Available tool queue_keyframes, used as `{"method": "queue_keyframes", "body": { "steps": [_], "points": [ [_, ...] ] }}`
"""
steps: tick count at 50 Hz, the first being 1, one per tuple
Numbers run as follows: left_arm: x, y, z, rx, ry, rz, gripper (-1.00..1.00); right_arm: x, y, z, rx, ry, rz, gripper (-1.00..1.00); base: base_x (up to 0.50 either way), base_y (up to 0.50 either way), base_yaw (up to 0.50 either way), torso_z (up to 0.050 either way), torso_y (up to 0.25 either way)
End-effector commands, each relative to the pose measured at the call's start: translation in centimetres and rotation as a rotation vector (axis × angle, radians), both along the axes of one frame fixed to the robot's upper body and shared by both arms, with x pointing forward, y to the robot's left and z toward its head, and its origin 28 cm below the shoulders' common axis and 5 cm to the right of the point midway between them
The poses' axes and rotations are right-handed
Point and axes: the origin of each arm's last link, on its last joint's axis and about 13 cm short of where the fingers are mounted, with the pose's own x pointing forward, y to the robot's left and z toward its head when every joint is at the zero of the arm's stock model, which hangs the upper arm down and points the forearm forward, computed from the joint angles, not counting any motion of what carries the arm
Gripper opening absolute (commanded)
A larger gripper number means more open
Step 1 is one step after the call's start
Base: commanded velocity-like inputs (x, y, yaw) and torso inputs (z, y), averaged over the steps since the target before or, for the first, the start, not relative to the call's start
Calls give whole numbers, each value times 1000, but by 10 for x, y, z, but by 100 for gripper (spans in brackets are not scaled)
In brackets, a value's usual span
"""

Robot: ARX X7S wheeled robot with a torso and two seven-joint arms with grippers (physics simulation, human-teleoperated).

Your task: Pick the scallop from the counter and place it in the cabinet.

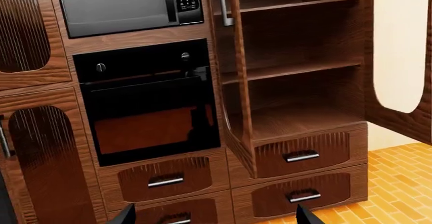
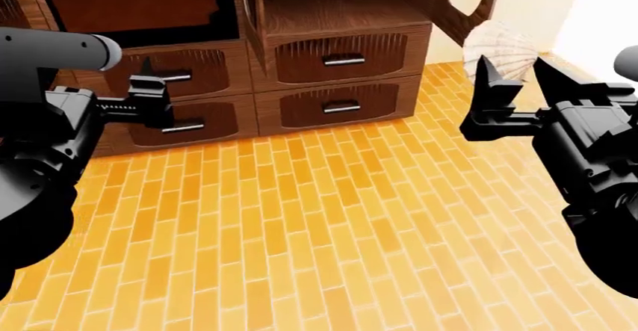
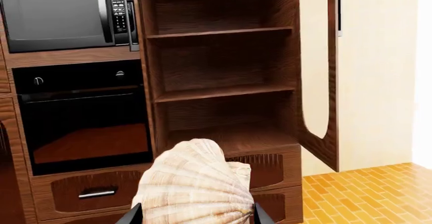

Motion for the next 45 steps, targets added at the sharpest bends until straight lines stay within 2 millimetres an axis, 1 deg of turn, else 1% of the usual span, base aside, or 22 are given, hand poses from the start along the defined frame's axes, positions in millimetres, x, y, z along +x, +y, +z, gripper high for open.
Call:
{"method": "queue_keyframes", "body": {
  "steps": [1, 27, 32, 38, 45],
  "points": [
    [1, 0, 0, -3, 0, 2, 100, 2, -2, -2, 3, -1, -15, -100, 359, -77, 340, 0, 0],
    [1, 0, -2, -4, 10, -4, 100, 2, -3, -6, 27, 10, -29, -100, 446, -77, 207, 0, 1],
    [1, -1, -3, -5, 14, -7, 100, 1, -3, -7, 43, 16, -22, -100, 490, 93, 0, 0, 0],
    [1, 0, -4, -7, 11, -5, 100, 0, -2, -8, -7, -21, -21, -100, 500, -28, 0, 0, 2],
    [-1, 1, -4, -11, 7, -4, 100, 0, -3, -9, -15, -13, -29, -100, 499, -40, 0, 0, 1]
  ]
}}
